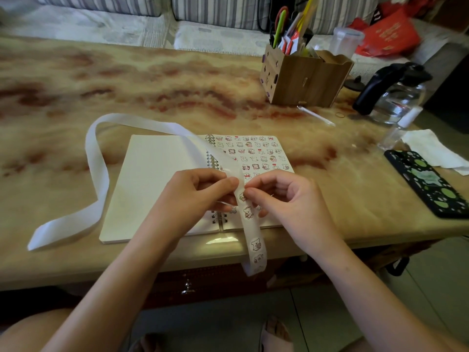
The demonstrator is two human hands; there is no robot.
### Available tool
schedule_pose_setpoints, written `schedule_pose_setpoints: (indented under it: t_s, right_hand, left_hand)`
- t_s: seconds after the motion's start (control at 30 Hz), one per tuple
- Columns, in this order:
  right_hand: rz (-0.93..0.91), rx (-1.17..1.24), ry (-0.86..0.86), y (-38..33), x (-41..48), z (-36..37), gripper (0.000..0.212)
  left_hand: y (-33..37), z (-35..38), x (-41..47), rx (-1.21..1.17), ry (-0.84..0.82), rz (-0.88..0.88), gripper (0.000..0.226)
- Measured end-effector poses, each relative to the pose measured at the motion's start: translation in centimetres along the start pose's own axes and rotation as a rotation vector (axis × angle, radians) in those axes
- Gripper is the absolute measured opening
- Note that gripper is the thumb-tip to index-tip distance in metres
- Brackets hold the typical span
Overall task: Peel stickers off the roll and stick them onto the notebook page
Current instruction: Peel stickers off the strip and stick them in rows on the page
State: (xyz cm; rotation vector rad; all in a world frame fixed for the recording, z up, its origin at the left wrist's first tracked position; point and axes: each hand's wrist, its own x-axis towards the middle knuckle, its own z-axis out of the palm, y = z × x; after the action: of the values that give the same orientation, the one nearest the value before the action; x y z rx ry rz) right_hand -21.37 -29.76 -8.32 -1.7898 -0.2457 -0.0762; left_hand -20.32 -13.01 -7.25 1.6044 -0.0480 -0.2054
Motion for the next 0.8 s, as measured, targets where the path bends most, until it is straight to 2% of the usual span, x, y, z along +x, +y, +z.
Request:
schedule_pose_setpoints:
  t_s: [0.47,0.8]
  right_hand:
    - [-0.017,-0.021,-0.02,-0.05,0.07,0.1,0.011]
    - [-0.196,-0.366,0.028,-0.28,-0.32,0.28,0.005]
  left_hand:
    - [-0.25,-0.24,0.08,0.021,0.007,-0.003,0.013]
    - [-0.37,-0.11,0.0,0.047,0.052,-0.016,0.012]
